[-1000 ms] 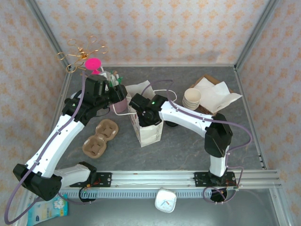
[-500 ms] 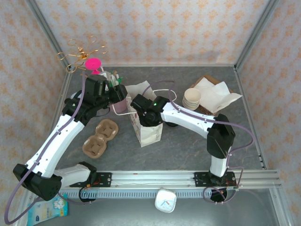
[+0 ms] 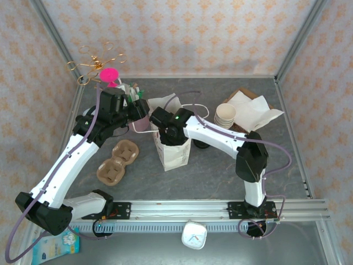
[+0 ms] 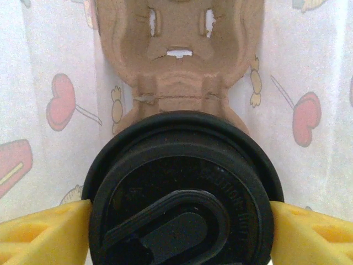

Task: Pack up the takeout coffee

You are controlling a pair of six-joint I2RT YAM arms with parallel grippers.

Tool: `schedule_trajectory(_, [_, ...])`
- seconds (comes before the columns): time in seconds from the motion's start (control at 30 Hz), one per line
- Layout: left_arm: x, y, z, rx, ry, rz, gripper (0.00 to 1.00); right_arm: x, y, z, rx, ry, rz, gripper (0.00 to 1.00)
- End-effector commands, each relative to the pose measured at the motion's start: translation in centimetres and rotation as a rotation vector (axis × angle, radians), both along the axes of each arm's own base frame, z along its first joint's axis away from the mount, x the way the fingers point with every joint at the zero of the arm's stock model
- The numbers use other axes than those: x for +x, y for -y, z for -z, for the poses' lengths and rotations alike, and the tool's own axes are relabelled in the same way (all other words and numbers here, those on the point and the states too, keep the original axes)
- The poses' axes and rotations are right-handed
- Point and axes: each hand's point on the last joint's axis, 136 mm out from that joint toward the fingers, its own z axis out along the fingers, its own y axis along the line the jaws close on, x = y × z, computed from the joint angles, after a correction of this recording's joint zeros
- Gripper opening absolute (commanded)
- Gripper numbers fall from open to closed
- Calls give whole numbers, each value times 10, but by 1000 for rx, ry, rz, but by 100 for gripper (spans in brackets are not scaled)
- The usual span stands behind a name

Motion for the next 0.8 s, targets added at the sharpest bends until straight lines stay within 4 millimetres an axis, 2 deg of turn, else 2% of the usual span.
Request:
schedule_trajectory(0.0, [-5, -6, -1, 21, -3, -1, 59, 9, 9, -10, -41, 38, 19, 83])
schedule_trajectory(0.37, [-4, -5, 3, 23, -11, 0, 59, 12, 6, -27, -24, 51, 19, 93])
schedule_trajectory(0.77, [2, 1, 21, 23, -47, 12, 58, 15, 1, -48, -1, 70, 16, 95])
